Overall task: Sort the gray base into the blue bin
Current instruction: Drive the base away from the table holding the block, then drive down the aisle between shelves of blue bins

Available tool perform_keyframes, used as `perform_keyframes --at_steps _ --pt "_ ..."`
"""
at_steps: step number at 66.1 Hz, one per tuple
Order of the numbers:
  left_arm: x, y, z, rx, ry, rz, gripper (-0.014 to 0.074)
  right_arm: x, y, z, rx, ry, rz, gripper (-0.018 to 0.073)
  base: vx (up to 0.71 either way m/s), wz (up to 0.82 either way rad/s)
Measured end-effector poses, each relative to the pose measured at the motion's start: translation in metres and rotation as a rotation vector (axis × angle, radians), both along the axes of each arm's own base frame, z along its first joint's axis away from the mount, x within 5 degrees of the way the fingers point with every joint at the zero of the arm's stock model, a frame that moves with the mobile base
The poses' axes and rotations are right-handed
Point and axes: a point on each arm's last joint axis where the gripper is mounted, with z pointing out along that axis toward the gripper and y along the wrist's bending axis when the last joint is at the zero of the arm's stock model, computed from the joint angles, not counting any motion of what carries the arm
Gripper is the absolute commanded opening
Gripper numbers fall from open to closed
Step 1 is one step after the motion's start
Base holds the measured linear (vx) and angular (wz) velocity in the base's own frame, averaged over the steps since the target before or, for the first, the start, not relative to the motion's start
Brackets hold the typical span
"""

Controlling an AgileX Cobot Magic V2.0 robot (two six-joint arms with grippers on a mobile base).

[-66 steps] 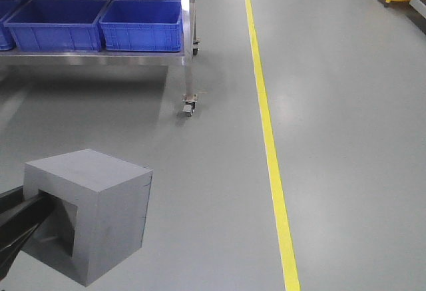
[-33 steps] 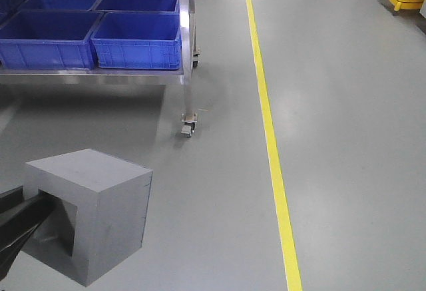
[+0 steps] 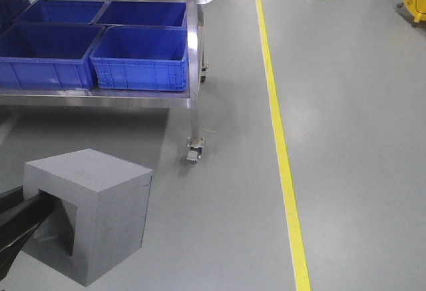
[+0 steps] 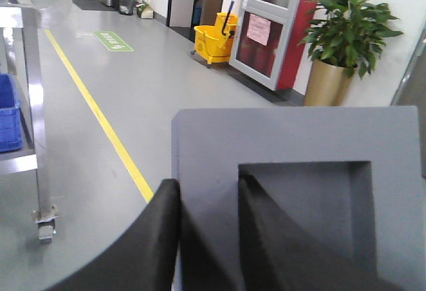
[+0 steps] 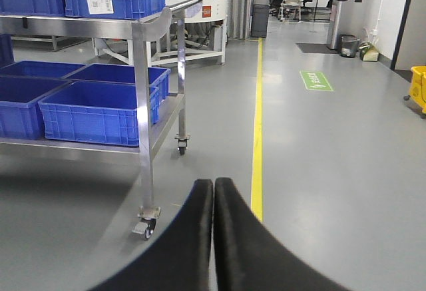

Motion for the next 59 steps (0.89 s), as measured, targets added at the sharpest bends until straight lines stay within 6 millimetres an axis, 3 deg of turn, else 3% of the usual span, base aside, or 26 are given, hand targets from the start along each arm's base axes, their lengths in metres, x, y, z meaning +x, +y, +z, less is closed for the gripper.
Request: perform_keyframes --at_steps 59 --pt "0.0 0.0 0.0 0.0 0.0 0.0 -0.0006 0.0 0.0 0.0 0.0 0.0 0.0 -0.0009 0.38 0.13"
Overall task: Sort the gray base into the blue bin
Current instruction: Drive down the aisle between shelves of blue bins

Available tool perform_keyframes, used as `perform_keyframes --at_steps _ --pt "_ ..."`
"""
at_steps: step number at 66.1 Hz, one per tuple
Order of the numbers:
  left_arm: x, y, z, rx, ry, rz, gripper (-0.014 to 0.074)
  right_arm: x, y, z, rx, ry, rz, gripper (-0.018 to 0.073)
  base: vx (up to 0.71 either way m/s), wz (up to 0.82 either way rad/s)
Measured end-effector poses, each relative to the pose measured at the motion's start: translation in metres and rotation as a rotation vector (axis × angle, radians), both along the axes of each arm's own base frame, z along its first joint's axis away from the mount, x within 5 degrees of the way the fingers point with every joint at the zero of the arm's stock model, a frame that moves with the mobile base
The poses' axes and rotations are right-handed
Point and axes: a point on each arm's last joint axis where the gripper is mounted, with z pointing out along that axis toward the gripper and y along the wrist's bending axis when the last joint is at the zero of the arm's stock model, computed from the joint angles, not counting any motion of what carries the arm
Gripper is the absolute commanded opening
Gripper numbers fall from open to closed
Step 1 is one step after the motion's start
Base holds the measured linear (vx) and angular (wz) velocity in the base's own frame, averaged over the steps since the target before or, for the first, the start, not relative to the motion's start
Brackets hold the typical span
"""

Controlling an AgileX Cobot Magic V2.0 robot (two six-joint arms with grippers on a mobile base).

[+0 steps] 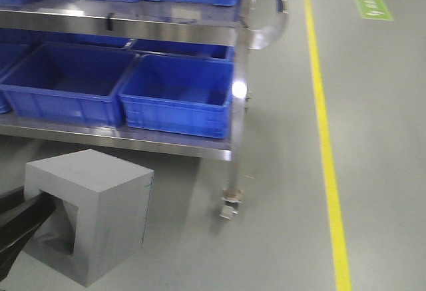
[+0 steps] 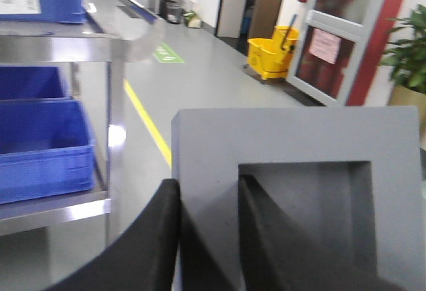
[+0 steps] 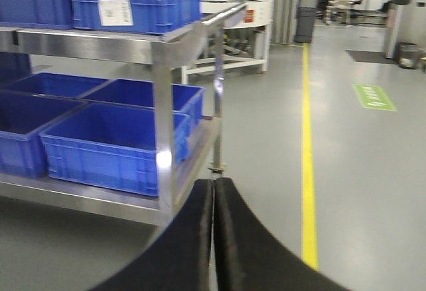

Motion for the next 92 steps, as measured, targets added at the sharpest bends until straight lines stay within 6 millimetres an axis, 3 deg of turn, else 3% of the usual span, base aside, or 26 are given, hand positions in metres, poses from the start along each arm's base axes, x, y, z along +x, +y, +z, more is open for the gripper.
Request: perform_keyframes --at_steps 92 --pt "0.0 0.0 0.0 0.0 0.0 0.0 -0.0006 0.0 0.0 0.0 0.0 0.0 0.0 -0.0009 0.24 0.81"
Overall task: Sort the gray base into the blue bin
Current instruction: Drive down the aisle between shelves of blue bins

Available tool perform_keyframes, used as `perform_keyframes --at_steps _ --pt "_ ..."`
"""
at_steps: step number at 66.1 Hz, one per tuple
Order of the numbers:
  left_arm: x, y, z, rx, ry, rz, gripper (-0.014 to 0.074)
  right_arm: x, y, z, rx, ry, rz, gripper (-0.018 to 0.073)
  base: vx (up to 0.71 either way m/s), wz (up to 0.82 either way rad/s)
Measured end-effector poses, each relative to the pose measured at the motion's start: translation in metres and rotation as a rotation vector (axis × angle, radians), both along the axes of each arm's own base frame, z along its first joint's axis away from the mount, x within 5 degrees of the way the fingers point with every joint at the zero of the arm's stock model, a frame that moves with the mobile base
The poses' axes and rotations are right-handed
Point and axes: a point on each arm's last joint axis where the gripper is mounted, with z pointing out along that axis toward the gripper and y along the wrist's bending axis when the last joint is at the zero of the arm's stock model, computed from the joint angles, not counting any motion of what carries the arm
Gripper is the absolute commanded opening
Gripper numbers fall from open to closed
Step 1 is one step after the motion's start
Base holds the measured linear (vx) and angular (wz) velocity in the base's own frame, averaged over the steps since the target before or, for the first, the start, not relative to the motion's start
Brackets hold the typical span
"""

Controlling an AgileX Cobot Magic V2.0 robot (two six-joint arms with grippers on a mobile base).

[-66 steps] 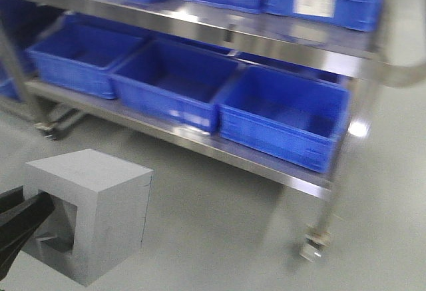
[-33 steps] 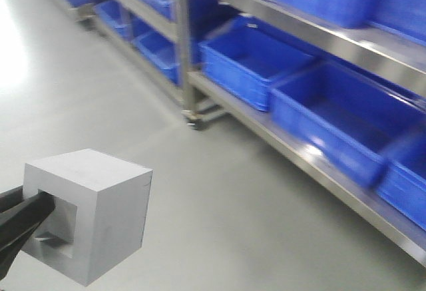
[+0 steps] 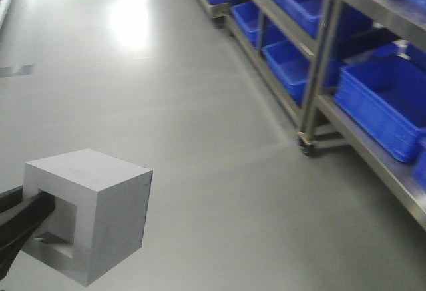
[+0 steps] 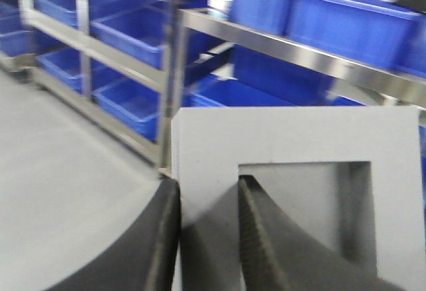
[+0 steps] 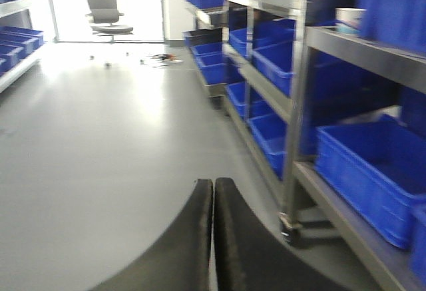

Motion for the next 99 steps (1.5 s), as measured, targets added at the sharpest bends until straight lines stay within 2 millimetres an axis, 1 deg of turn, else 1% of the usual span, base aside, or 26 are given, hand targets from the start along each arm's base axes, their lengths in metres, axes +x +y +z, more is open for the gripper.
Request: perform_keyframes --at_steps 21,39,99 --pt "0.0 0.0 0.0 0.0 0.0 0.0 -0.0006 0.0 0.0 0.0 0.0 0.0 0.0 -0.0009 0.24 0.63" --pt "0.0 0.0 0.0 0.0 0.0 0.0 -0.0006 0.0 0.0 0.0 0.0 0.0 0.0 -0.0009 0.29 0.33" --pt "0.0 0.0 0.0 0.0 0.0 0.0 -0.0006 0.0 0.0 0.0 0.0 0.0 0.0 -0.0009 0.4 -0.02"
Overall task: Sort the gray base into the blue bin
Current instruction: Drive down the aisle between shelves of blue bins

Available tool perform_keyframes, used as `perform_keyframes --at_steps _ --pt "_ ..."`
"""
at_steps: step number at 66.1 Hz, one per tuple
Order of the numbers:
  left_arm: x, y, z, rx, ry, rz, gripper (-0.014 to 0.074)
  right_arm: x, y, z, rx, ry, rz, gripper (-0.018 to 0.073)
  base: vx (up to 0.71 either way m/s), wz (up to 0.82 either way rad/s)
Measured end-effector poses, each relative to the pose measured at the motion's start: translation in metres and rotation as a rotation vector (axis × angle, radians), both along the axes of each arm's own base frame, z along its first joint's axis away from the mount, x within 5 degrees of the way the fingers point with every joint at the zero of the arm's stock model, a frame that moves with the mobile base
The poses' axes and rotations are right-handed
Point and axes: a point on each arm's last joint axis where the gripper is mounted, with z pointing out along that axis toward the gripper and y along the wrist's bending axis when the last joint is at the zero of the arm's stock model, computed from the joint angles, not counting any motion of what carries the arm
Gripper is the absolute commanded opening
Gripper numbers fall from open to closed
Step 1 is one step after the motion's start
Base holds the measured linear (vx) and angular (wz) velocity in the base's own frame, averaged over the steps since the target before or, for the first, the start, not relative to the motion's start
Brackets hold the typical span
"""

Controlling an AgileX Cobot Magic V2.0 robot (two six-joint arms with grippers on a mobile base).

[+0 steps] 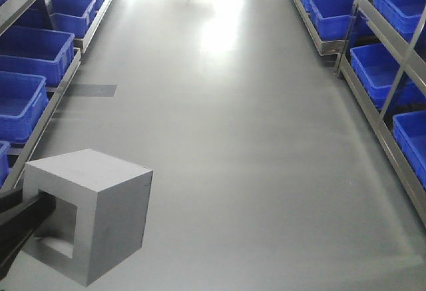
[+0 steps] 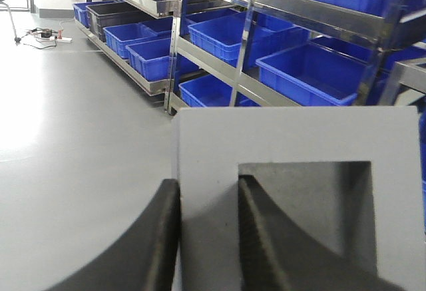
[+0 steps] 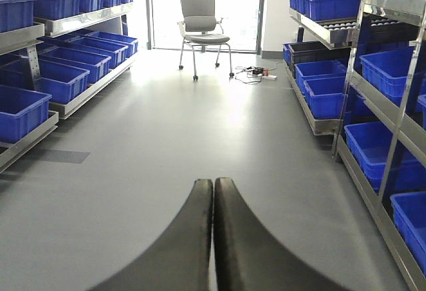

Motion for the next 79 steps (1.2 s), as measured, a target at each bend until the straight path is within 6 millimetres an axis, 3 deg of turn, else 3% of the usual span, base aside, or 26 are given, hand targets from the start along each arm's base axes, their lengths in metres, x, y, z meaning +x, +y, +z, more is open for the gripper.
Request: perform_keyframes --at_steps 79 --pt "0.0 0.0 0.0 0.0 0.0 0.0 -0.0006 0.0 0.0 0.0 0.0 0.0 0.0 -0.0009 0.45 0.01"
